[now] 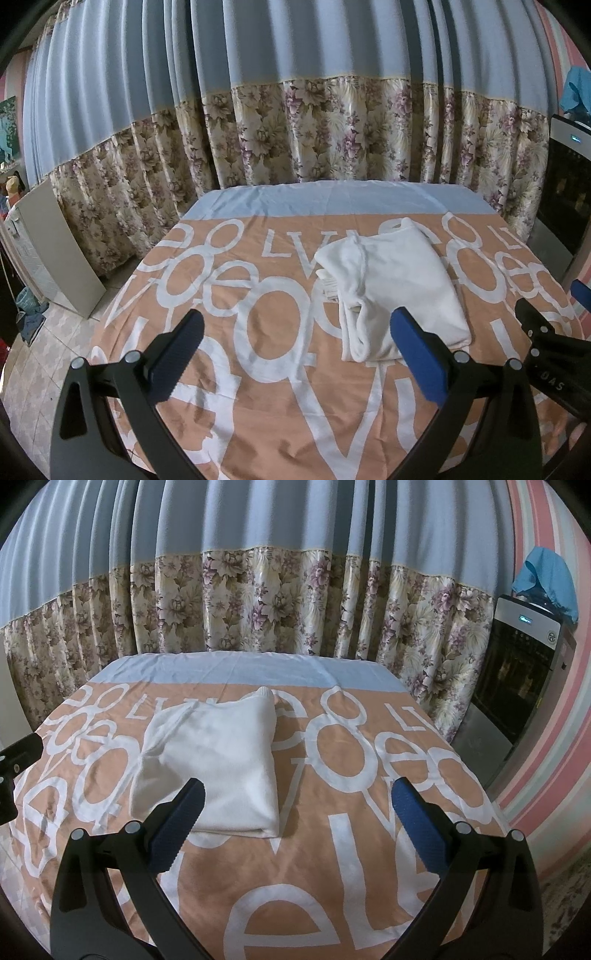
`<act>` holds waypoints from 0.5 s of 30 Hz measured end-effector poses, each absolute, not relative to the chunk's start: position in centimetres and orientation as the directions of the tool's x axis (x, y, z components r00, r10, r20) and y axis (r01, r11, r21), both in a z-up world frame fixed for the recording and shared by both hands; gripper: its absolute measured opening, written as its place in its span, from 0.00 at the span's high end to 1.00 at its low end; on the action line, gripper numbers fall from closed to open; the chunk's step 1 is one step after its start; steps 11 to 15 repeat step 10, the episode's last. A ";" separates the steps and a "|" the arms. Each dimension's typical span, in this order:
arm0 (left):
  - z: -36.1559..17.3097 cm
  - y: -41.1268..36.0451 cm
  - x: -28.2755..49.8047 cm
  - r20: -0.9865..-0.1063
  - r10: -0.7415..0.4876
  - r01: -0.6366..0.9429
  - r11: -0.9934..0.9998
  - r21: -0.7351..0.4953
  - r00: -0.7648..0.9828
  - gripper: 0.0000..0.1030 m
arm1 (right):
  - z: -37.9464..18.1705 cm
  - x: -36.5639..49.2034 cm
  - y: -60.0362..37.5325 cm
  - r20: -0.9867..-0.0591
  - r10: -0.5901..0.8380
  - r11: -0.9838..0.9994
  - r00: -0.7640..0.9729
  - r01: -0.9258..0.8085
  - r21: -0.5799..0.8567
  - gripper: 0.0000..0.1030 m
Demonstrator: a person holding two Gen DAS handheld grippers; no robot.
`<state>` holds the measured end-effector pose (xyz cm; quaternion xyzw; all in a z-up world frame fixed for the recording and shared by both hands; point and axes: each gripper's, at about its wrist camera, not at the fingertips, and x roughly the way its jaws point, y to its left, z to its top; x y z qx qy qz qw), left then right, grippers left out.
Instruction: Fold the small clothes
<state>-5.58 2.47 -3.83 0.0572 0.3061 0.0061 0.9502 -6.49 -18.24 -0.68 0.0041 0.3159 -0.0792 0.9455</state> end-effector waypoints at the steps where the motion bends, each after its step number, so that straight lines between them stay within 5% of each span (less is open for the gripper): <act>1: -3.8 2.4 -5.6 -0.580 0.045 0.026 0.993 0.114 0.813 0.02 | -0.7 -6.5 -18.4 -0.597 -0.148 0.987 0.788 0.154 -0.043 0.03; 15: -3.6 2.6 -5.7 -0.577 0.045 0.025 0.993 0.113 0.816 0.02 | -0.7 -6.4 -18.3 -0.599 -0.145 0.988 0.787 0.149 -0.043 0.03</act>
